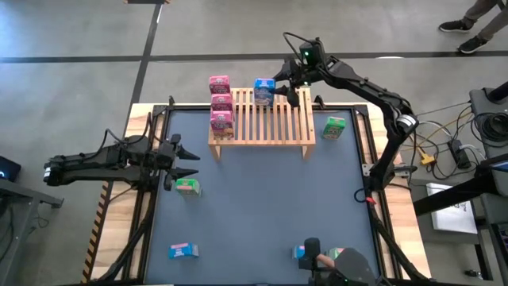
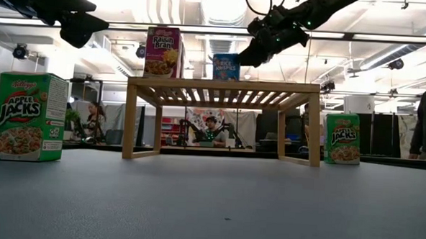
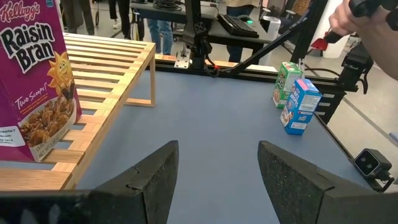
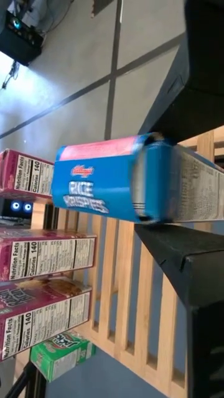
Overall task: Stack cereal on shelf
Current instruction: Put the top middle blue cereal box on the shelf
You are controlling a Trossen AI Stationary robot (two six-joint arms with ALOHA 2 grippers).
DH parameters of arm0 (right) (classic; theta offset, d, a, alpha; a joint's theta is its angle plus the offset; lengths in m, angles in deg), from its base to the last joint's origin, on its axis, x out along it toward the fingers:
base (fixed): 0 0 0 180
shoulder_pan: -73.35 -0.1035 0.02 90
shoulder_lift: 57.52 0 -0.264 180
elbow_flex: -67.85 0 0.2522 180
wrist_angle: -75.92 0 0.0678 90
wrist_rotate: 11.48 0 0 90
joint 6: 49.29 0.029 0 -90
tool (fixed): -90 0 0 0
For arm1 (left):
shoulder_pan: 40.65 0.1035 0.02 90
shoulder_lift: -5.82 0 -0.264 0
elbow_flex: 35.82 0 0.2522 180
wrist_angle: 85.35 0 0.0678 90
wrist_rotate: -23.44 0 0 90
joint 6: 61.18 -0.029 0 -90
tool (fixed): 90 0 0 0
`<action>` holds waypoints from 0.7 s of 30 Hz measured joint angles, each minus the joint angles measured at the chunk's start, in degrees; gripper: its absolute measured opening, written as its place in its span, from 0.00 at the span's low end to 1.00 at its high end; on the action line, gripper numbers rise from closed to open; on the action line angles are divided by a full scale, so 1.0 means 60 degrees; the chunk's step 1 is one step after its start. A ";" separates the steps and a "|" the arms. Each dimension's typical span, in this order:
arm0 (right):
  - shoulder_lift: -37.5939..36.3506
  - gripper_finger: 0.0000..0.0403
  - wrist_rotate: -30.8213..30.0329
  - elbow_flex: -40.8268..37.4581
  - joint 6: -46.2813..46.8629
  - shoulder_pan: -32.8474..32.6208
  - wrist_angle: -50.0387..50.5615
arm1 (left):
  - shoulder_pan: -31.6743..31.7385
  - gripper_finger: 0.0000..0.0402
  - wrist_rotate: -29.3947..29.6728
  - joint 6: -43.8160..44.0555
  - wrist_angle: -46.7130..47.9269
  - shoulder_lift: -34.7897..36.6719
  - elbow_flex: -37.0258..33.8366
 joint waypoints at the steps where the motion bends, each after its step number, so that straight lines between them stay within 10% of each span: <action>1: -0.0009 0.51 0.0000 0.0000 0.0057 0.0000 0.0005 | 0.0000 0.51 0.0000 0.0000 0.0001 0.0000 0.0000; 21: -0.0383 0.52 -0.0494 0.0529 0.0313 -0.0018 0.0895 | 0.0000 0.51 0.0000 0.0029 0.0011 0.0000 0.0000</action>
